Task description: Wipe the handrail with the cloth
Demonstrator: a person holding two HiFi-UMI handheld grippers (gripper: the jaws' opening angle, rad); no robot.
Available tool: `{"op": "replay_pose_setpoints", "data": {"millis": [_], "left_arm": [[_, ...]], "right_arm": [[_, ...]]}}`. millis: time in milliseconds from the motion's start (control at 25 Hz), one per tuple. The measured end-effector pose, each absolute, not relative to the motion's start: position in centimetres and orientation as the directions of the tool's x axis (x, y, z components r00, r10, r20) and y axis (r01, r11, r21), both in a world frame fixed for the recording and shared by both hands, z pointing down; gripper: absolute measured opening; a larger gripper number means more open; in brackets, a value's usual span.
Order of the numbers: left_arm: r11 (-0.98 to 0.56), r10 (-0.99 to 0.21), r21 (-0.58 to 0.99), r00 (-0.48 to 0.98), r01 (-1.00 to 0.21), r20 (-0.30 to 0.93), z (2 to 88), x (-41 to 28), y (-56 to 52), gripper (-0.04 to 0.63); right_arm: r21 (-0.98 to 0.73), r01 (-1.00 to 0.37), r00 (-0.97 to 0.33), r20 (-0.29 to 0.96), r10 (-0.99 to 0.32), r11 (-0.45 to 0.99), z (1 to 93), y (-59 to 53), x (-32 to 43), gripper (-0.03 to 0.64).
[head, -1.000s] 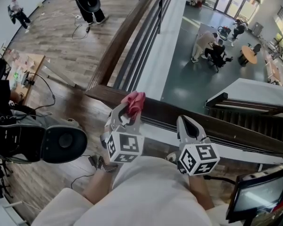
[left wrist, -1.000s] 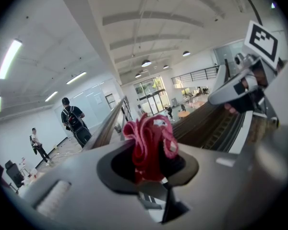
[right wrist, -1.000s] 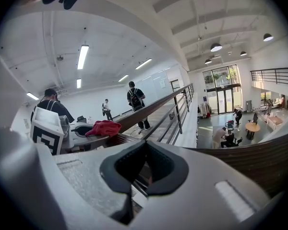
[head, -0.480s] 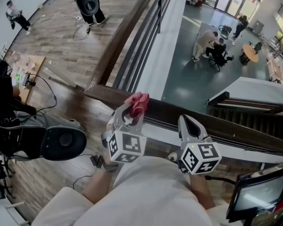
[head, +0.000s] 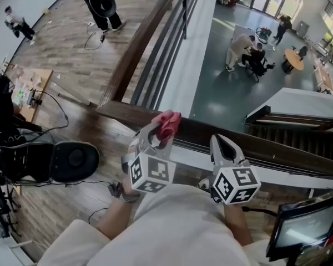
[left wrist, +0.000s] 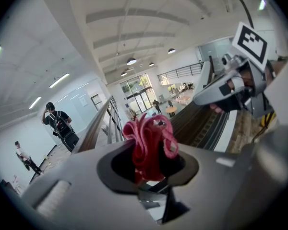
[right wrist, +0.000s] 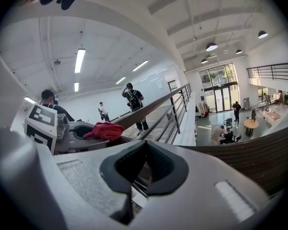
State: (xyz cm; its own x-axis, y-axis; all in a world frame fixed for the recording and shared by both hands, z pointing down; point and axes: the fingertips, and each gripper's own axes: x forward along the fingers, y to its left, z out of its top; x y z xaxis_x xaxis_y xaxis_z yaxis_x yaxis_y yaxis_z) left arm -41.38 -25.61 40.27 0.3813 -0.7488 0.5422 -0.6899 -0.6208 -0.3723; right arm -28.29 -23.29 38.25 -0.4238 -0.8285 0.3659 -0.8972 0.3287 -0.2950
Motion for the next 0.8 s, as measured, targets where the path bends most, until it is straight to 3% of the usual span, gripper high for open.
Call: {"op": "replay_pose_setpoints", "data": {"millis": [800], "left_arm": [[-0.657, -0.726, -0.377, 0.414, -0.652, 0.549, 40.0, -37.7, -24.2, 0.118]], "right_arm": [[-0.224, -0.931, -0.354, 0.366, -0.860, 0.288, 38.5, -22.4, -25.7, 0.002]]}}
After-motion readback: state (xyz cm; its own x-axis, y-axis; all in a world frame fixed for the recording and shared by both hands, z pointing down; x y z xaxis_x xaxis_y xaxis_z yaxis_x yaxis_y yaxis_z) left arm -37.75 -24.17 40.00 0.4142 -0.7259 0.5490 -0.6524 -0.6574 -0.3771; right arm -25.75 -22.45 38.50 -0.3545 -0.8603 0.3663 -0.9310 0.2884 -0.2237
